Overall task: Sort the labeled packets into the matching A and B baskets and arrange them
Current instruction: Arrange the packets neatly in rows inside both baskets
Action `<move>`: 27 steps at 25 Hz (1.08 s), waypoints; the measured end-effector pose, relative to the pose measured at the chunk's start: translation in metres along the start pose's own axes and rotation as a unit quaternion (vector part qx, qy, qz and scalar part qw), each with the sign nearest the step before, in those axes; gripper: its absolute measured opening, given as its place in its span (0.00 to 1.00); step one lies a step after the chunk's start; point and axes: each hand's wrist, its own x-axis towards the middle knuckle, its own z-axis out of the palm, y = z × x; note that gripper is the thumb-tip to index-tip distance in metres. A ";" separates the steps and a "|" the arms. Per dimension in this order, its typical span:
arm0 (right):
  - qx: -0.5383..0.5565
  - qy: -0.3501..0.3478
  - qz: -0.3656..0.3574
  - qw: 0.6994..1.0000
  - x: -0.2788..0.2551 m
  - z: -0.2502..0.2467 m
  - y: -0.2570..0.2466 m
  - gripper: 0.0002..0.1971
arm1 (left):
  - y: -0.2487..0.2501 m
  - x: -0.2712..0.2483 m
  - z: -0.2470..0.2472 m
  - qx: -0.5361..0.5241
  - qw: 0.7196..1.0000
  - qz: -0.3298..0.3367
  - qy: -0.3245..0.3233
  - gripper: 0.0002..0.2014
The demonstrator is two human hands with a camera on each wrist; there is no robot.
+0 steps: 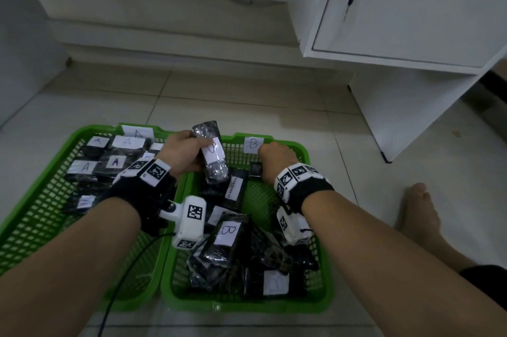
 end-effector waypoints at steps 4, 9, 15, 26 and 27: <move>0.181 -0.054 0.028 0.982 0.006 0.000 -0.031 0.13 | -0.001 0.001 -0.018 -0.087 0.995 -0.010 0.051 0.15; 0.293 -0.147 0.039 0.944 0.009 0.005 -0.070 0.25 | -0.019 -0.001 -0.029 -0.235 0.971 -0.054 0.004 0.12; 0.360 -0.172 0.086 0.913 0.003 -0.006 -0.064 0.23 | -0.018 0.006 -0.030 -0.227 0.973 -0.048 -0.007 0.13; 0.132 -0.131 0.091 0.978 -0.043 -0.009 -0.002 0.35 | -0.028 0.001 -0.012 -0.186 0.980 -0.056 -0.040 0.16; 0.085 -0.152 0.061 0.983 -0.045 -0.006 -0.003 0.38 | -0.029 0.000 -0.013 -0.188 0.980 -0.058 -0.042 0.17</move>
